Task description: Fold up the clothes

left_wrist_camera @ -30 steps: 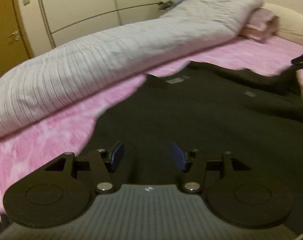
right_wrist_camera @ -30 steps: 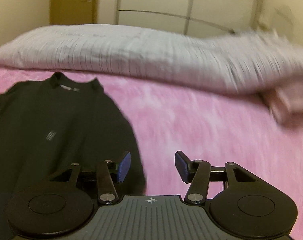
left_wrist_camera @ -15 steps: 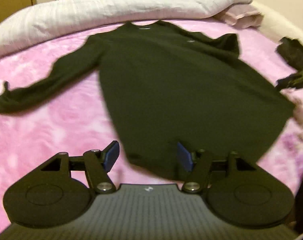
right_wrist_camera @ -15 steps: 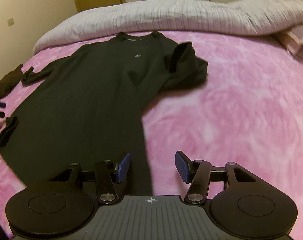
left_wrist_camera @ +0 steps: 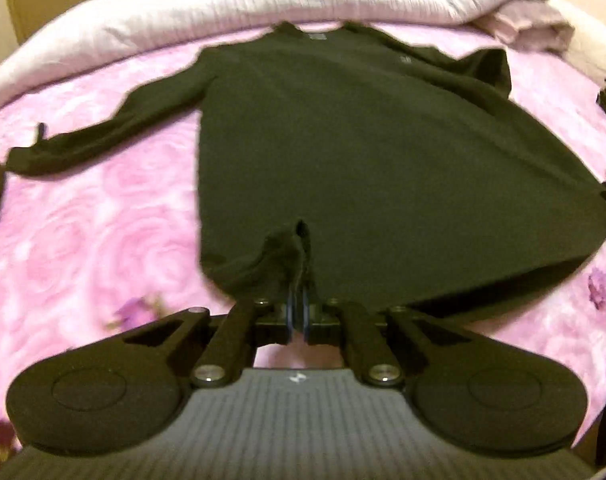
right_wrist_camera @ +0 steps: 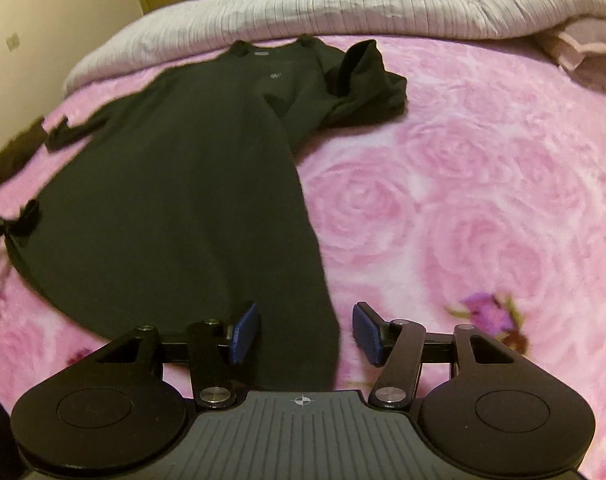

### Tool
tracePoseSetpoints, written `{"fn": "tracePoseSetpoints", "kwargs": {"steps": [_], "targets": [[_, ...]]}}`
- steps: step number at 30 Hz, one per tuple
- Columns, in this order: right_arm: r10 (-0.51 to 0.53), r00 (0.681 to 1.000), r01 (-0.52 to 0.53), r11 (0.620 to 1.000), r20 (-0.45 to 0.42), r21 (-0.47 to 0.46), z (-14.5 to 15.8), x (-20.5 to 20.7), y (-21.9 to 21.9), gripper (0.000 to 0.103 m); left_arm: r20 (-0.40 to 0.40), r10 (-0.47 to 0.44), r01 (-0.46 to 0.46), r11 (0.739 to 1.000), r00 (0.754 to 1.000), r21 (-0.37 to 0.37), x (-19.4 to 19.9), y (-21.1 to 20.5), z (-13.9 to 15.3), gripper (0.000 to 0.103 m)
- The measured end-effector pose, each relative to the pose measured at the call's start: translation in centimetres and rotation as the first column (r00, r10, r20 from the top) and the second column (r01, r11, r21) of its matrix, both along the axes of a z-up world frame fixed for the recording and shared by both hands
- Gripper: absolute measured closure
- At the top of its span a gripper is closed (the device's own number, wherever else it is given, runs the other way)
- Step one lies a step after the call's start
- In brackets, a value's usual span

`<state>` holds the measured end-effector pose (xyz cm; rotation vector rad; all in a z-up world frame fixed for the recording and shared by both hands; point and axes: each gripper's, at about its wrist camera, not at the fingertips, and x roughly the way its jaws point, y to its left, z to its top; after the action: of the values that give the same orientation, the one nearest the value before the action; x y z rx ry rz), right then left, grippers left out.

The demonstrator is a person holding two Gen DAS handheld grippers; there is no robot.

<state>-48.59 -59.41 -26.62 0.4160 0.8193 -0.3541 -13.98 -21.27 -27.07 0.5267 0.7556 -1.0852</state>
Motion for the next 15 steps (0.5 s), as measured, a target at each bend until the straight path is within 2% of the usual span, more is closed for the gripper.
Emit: {"fn": "tracePoseSetpoints", "kwargs": {"steps": [1,2,3,7,9,12,15], "targets": [[0.000,1.000,0.000,1.000,0.008,0.031,0.0,0.1,0.0,0.048,-0.009,0.006,-0.006,1.000,1.000,-0.012,0.0,0.9,0.4,0.100],[0.000,1.000,0.000,0.998,0.013,0.061,0.0,0.2,0.0,0.070,-0.018,0.013,-0.013,1.000,1.000,-0.024,0.0,1.7,0.8,0.100],[0.002,1.000,-0.002,0.997,0.005,0.077,-0.1,0.3,0.0,0.101,-0.024,0.024,-0.025,0.999,0.999,-0.037,0.2,2.5,1.3,0.100],[0.032,0.999,-0.030,0.995,-0.017,0.092,2.2,0.0,1.5,0.100,-0.046,0.062,-0.067,0.993,0.997,-0.101,0.6,6.4,3.7,0.101],[0.063,0.998,-0.060,0.994,-0.031,0.090,3.5,-0.3,2.6,0.100,-0.037,0.064,-0.067,0.993,0.997,-0.100,0.1,8.0,4.4,0.101],[0.117,0.990,-0.111,0.991,-0.079,0.075,4.1,-0.4,4.8,0.100,-0.045,0.068,-0.071,0.995,0.997,-0.068,-0.3,9.4,3.8,0.101],[0.170,0.972,-0.162,0.985,-0.159,0.065,2.5,0.1,6.3,0.100,-0.062,0.072,-0.073,0.997,0.995,-0.024,-0.4,10.0,2.4,0.101]]}}
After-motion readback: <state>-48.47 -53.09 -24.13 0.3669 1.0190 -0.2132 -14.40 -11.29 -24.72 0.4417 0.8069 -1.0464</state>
